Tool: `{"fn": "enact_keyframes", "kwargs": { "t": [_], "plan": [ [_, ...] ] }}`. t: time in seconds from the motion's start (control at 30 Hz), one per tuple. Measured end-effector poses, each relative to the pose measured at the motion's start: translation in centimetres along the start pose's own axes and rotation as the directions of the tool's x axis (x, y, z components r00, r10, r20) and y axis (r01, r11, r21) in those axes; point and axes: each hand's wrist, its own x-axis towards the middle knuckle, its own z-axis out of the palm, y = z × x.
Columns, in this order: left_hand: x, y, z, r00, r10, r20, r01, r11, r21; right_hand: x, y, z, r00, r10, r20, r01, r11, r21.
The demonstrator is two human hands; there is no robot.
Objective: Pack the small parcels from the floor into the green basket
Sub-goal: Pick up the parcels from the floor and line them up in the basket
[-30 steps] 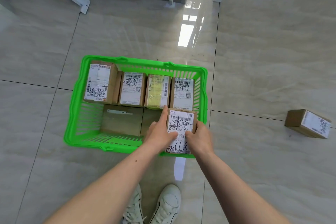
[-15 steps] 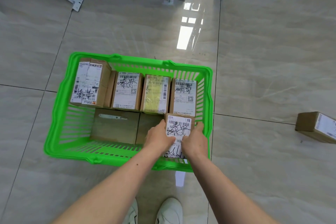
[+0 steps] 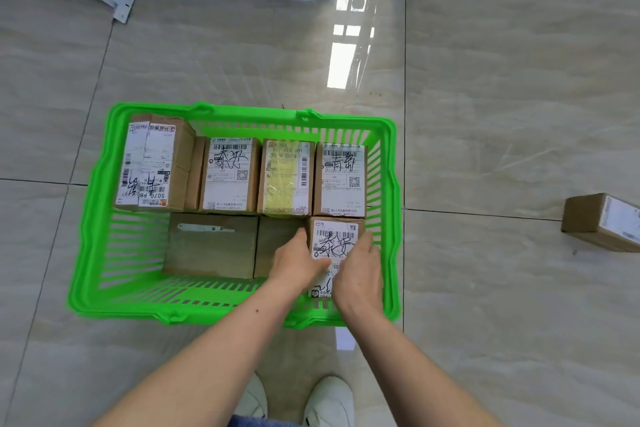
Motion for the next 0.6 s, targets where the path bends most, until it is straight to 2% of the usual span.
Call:
{"fn": "enact_keyframes", "kwargs": {
  "t": [0.13,0.23,0.43,0.6],
  "plan": [
    [-3.5,1.2,-1.9,0.997,-0.067,-0.024,0.067,0.997,0.034,-3.1,-0.9,-3.6,0.996,-0.074,-0.055,0.079,0.993,0.092],
    [-7.3,2.8,-3.4,0.997,-0.055,-0.049,0.058,0.996,0.061,-5.7,-1.1,-8.2,0.998,-0.043,-0.035,0.048,0.986,0.162],
    [-15.2,9.5,-6.4,0.997,0.049,-0.054,-0.044,0.994,0.101,-10.2,0.4,-18.3,0.998,0.043,0.035,-0.052,0.956,0.288],
    [-20.8,17.9,-6.7,0.986,0.167,-0.02,-0.163,0.978,0.133,-12.4,3.9,-27.3,0.992,0.124,-0.022,-0.111,0.944,0.31]
  ]
}}
